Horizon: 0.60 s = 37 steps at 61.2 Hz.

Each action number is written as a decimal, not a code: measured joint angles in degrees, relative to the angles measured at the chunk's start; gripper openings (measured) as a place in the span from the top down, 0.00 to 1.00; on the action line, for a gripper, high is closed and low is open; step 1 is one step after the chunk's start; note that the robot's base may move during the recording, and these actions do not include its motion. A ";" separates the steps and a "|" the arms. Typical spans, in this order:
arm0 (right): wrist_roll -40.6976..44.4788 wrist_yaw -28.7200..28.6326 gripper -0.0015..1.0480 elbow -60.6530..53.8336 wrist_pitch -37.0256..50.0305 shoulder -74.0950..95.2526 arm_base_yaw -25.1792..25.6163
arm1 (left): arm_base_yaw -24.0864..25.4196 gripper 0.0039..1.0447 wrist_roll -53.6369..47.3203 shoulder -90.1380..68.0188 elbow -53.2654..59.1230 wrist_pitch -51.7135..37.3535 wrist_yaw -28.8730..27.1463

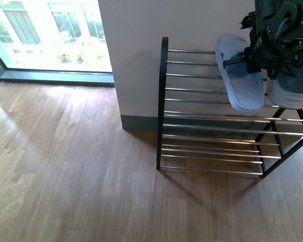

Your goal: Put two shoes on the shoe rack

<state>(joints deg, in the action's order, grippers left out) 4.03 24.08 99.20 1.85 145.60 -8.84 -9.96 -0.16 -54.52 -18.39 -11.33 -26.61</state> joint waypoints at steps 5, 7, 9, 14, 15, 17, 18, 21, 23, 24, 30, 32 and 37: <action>0.24 0.17 0.99 0.98 -0.50 0.70 0.13 | 0.00 0.98 0.00 0.00 0.00 0.00 0.00; 0.37 0.26 0.99 1.55 -0.70 0.98 0.15 | 0.00 0.98 0.00 0.00 0.00 0.00 0.00; 0.39 0.28 0.99 2.03 -1.07 1.27 0.17 | 0.00 0.98 0.00 0.00 0.00 0.00 0.00; 0.39 0.33 0.99 3.45 -1.99 1.95 0.24 | 0.00 0.98 0.00 0.00 0.00 0.00 0.00; 0.39 0.33 0.98 3.58 -2.05 2.03 0.24 | 0.00 0.98 0.00 0.00 0.00 0.00 0.00; 0.57 0.33 0.95 3.96 -2.21 2.23 0.24 | 0.00 0.98 0.00 0.00 0.00 0.00 0.00; 0.57 0.33 0.93 4.09 -2.23 2.29 0.26 | 0.00 0.98 0.00 0.00 0.00 0.00 0.00; 0.59 0.33 0.84 4.63 -2.23 2.56 0.28 | 0.00 0.98 0.00 0.00 0.00 0.00 0.00; 0.59 0.31 0.81 4.74 -2.23 2.56 0.28 | 0.00 0.98 0.00 0.00 0.00 0.00 0.00; 0.59 0.28 0.79 4.79 -2.23 2.56 0.31 | 0.00 0.98 0.00 0.00 0.00 0.00 0.00; 0.66 -0.04 0.64 4.79 -1.60 2.56 0.44 | 0.00 0.98 0.00 0.00 0.00 0.00 0.00; 0.72 -0.17 0.61 4.74 -1.33 2.54 0.48 | 0.00 0.98 0.00 0.00 0.00 0.00 0.00; 1.14 -1.09 0.49 3.54 0.11 2.01 0.63 | 0.00 0.98 0.00 0.00 0.00 0.00 0.00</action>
<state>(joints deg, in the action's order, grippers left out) 5.17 22.98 102.74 1.96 147.61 -8.21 -9.96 -0.16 -54.52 -18.39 -11.33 -26.61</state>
